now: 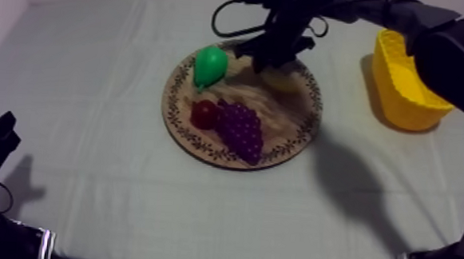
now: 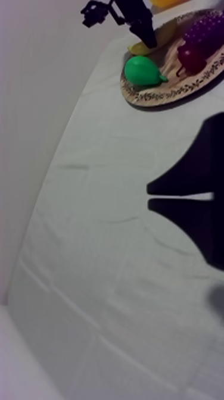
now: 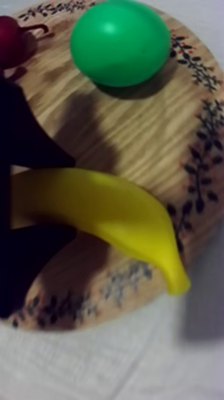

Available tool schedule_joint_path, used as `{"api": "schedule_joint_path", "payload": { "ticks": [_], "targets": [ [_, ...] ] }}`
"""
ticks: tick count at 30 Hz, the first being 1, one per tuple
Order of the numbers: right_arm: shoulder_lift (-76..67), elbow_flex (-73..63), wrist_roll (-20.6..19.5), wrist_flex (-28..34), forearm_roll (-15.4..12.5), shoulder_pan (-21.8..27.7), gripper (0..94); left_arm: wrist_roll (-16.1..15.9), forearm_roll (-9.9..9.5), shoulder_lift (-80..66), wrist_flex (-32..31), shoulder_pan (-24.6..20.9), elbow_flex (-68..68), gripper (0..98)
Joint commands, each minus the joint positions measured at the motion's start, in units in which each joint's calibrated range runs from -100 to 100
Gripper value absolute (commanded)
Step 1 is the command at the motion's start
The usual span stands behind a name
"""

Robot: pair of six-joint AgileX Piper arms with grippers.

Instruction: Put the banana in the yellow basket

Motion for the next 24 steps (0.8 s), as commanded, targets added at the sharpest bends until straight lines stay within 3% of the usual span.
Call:
{"api": "schedule_joint_path", "payload": {
  "ticks": [1,13,24],
  "targets": [
    [-1.4,-0.7,0.4,1.2,-0.7,0.3,24.8,0.0,0.01,0.0,0.0,0.0,0.0,0.1],
    [-14.5,0.4,2.6,9.6,-2.3,5.8,25.0,0.0,0.01,0.0,0.0,0.0,0.0,0.1],
    [-25.1,5.7,4.7,14.6,-3.2,15.3,24.5,0.0,0.01,0.0,0.0,0.0,0.0,0.1]
  ]
}}
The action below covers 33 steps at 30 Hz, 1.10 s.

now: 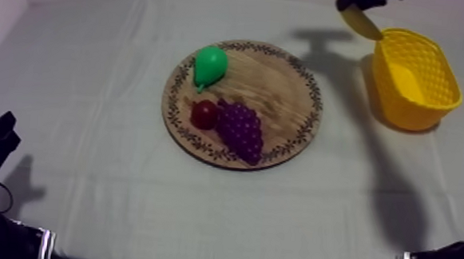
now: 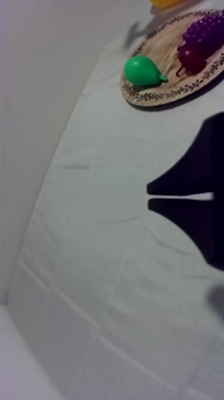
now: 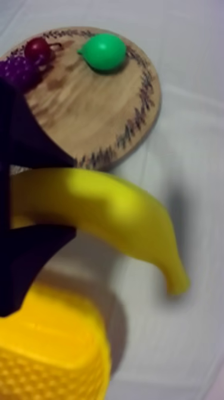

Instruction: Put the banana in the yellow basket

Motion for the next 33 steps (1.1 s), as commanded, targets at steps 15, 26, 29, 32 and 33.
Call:
{"api": "schedule_joint_path", "payload": {
  "ticks": [15,26,29,32,33],
  "targets": [
    [-7.7,15.9,3.5,-2.5,0.1,14.1,24.6,0.0,0.01,0.0,0.0,0.0,0.0,0.1],
    [-8.3,23.7,5.6,-4.6,0.0,17.1,24.6,0.0,0.01,0.0,0.0,0.0,0.0,0.1],
    [-8.4,25.0,5.8,-5.2,0.0,17.1,24.6,0.0,0.01,0.0,0.0,0.0,0.0,0.1],
    [-8.4,25.8,5.8,-5.9,0.1,16.8,24.5,0.0,0.01,0.0,0.0,0.0,0.0,0.1],
    [-8.4,26.0,5.8,-6.2,0.1,16.7,24.5,0.0,0.01,0.0,0.0,0.0,0.0,0.1]
  ]
}}
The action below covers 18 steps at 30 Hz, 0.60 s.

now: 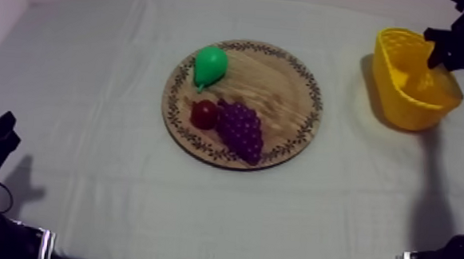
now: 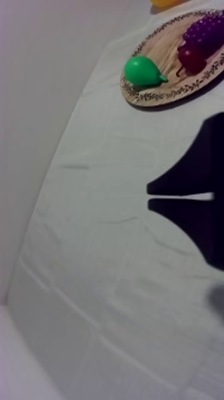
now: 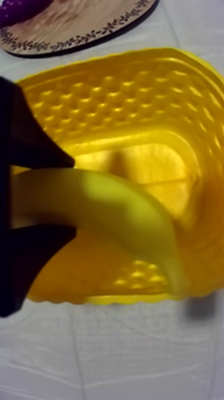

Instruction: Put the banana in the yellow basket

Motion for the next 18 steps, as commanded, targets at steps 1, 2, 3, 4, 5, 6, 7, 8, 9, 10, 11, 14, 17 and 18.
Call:
{"api": "schedule_joint_path", "payload": {
  "ticks": [1,2,3,4,5,6,7,8,9,10,11,14,17,18],
  "targets": [
    [0.0,0.3,0.0,-0.7,0.1,-0.2,24.5,0.0,0.01,0.0,0.0,0.0,0.0,0.1],
    [0.1,0.5,-0.1,-1.3,0.2,-0.3,24.6,0.0,0.01,0.0,0.0,0.0,0.0,0.1],
    [0.2,0.7,-0.1,-2.0,0.2,-0.4,24.8,0.0,0.01,0.0,0.0,0.0,0.0,0.1],
    [0.4,0.9,-0.1,-2.8,0.2,-0.6,25.1,0.0,0.01,0.0,0.0,0.0,0.0,0.1],
    [0.6,1.1,-0.2,-3.7,0.2,-0.7,25.2,0.0,0.01,0.0,0.0,0.0,0.0,0.1],
    [0.9,1.3,-0.2,-4.5,0.3,-0.8,25.4,0.0,0.01,0.0,0.0,0.0,0.0,0.1],
    [1.1,1.4,-0.3,-5.3,0.3,-1.0,25.5,0.0,0.01,0.0,0.0,0.0,0.0,0.1],
    [1.5,1.4,-0.4,-6.0,0.4,-1.2,25.8,0.0,0.01,0.0,0.0,0.0,0.0,0.1],
    [1.7,1.4,-0.5,-6.6,0.5,-1.3,26.0,0.0,0.01,0.0,0.0,0.0,0.0,0.1],
    [2.0,1.4,-0.5,-7.1,0.5,-1.4,26.2,0.0,0.01,0.0,0.0,0.0,0.0,0.1],
    [2.3,1.3,-0.6,-7.5,0.5,-1.6,26.4,0.0,0.01,0.0,0.0,0.0,0.0,0.1],
    [3.2,0.7,-0.7,-8.3,0.6,-1.9,27.4,0.0,0.01,0.0,0.0,0.0,0.0,0.1],
    [4.1,-0.3,-0.8,-8.7,0.6,-2.2,29.9,0.0,0.01,0.0,0.0,0.0,0.0,0.1],
    [4.4,-0.6,-0.9,-8.8,0.5,-2.3,31.1,0.0,0.01,0.0,0.0,0.0,0.0,0.1]
  ]
}}
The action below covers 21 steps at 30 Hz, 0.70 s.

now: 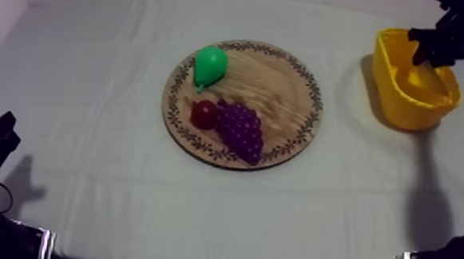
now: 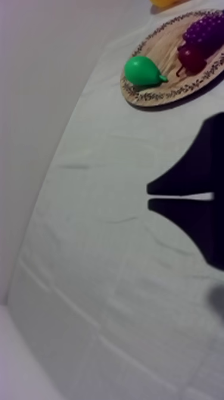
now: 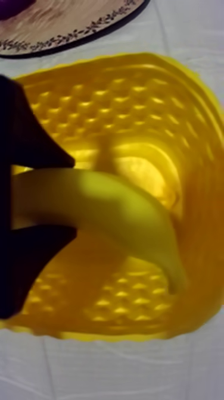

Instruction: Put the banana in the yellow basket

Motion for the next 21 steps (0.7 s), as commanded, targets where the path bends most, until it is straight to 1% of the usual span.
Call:
{"api": "schedule_joint_path", "payload": {
  "ticks": [1,6,8,10,16,18,21],
  "targets": [
    [0.4,-0.6,-0.1,0.3,0.0,-0.1,32.8,0.0,0.01,0.0,0.0,0.0,0.0,0.1],
    [1.2,-1.9,-0.5,0.0,-0.1,0.0,39.1,0.0,0.01,0.0,0.0,0.0,0.0,0.1],
    [1.3,-2.3,-0.6,-0.1,-0.1,0.2,38.4,0.0,0.01,0.0,0.0,0.0,0.0,0.1],
    [1.2,-2.5,-0.6,-0.3,-0.2,0.4,33.0,0.0,0.01,0.0,0.0,0.0,0.0,0.1],
    [-1.6,0.0,-1.0,-2.9,0.1,0.8,9.1,0.0,0.01,0.0,0.0,0.0,0.0,0.1],
    [-3.3,1.7,-1.6,-4.2,0.6,0.7,4.8,0.0,0.01,0.0,0.0,0.0,0.0,0.1],
    [-6.7,5.4,-2.2,-6.6,1.4,0.6,2.1,0.0,0.01,0.0,0.0,0.0,0.0,0.1]
  ]
}}
